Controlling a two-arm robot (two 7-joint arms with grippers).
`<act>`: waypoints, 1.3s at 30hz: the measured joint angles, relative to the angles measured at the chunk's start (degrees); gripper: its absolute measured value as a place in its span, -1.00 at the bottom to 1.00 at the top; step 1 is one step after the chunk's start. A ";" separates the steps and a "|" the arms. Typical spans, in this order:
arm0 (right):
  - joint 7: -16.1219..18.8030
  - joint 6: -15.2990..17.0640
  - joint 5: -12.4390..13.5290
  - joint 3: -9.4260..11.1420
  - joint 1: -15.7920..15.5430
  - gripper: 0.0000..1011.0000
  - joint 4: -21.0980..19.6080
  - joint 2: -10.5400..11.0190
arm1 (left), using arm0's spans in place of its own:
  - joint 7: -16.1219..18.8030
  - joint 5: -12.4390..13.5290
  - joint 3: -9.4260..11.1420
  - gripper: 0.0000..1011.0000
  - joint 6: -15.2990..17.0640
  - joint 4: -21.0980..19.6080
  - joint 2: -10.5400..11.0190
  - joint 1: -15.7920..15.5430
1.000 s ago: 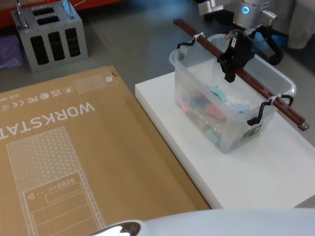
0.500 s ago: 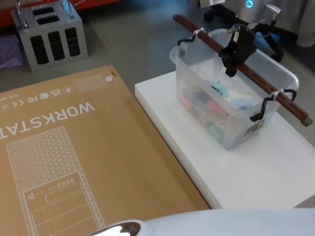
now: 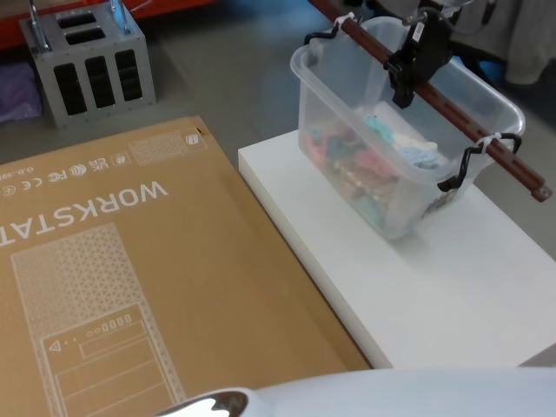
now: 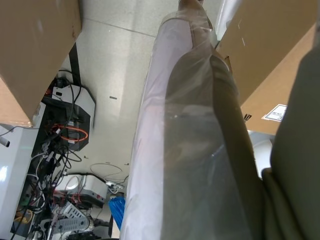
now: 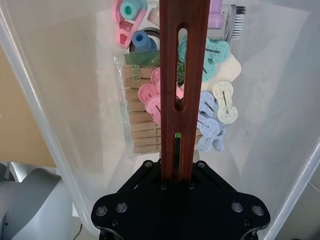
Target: Use one hand to grasp the basket and place it at the designated location.
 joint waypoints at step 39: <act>2.24 -7.37 -2.69 -1.72 7.19 -1.00 -1.79 -4.54 | 0.00 0.01 0.00 -1.00 0.00 0.00 0.00 0.00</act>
